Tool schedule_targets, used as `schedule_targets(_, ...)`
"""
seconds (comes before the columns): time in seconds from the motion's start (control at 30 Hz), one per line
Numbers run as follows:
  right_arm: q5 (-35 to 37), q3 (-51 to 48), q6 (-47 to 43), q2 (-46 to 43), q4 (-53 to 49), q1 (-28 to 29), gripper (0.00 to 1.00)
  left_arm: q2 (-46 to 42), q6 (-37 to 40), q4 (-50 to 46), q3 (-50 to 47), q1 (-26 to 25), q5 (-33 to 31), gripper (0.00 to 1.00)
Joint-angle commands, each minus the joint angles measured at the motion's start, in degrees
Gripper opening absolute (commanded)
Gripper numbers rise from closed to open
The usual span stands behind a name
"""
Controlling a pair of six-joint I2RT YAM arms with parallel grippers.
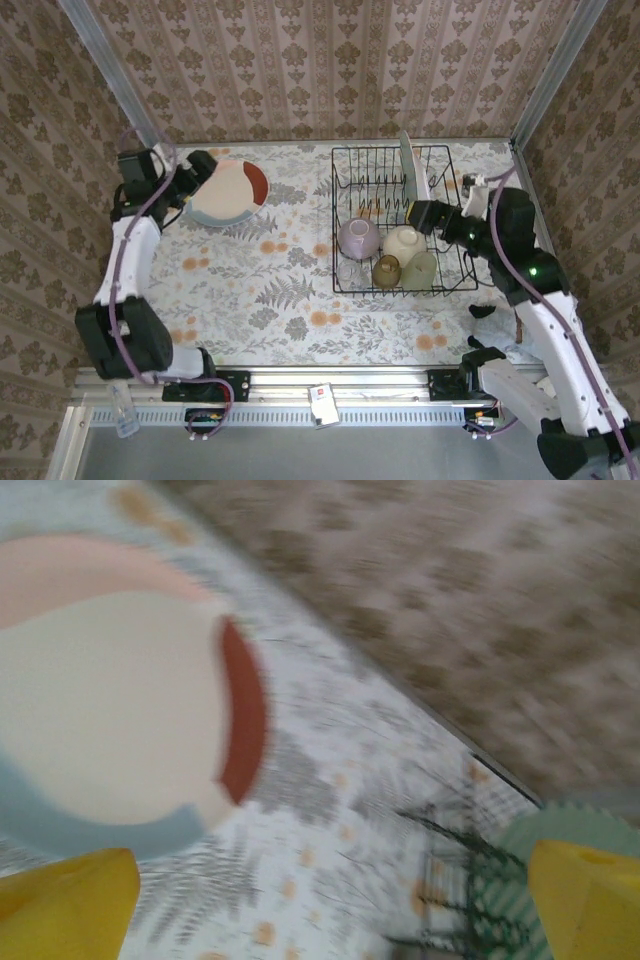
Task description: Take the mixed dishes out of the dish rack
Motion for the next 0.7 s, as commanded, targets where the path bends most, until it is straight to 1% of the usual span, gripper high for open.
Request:
schedule_targets(0.0, 11.5, 5.9, -3.9, 5.9, -7.3, 0.8, 0.89, -9.4, 8.6, 2.9, -4.6, -6.1, 3.0, 1.0)
schedule_targets(0.07, 14.9, 8.9, -5.1, 9.9, -8.7, 1.7, 0.87, -15.1, 8.8, 8.4, -9.8, -8.3, 4.3, 1.0)
schedule_targets(0.17, 21.4, 14.4, -7.6, 16.3, -11.4, 4.9, 0.85, -22.0, 9.3, 15.4, -16.6, -9.9, 8.6, 1.0)
schedule_targets(0.27, 26.8, 20.1, -10.4, 22.6, -13.6, 8.3, 0.84, -25.8, 10.8, 17.7, -21.0, -11.0, 12.4, 1.0)
schedule_targets(0.37, 30.0, 25.4, -12.1, 28.0, -15.6, 9.0, 0.79, -27.4, 10.9, 20.0, -24.0, -12.0, 16.1, 1.0)
schedule_targets(0.47, 32.3, 29.2, -13.8, 34.2, -16.3, 9.0, 0.78, -27.5, 10.0, 24.4, -26.8, -12.7, 17.8, 1.0)
schedule_targets(0.53, 34.1, 31.4, -14.9, 37.0, -17.1, 9.0, 0.74, -26.7, 8.4, 25.5, -27.1, -12.8, 18.6, 1.0)
schedule_targets(0.6, 34.8, 33.4, -15.6, 39.5, -17.6, 9.1, 0.73, -26.8, 8.6, 25.9, -26.9, -13.3, 19.8, 1.0)
schedule_targets(0.67, 33.9, 35.0, -15.7, 41.5, -17.8, 9.0, 0.7, -27.3, 7.7, 27.7, -27.9, -13.7, 19.8, 1.0)
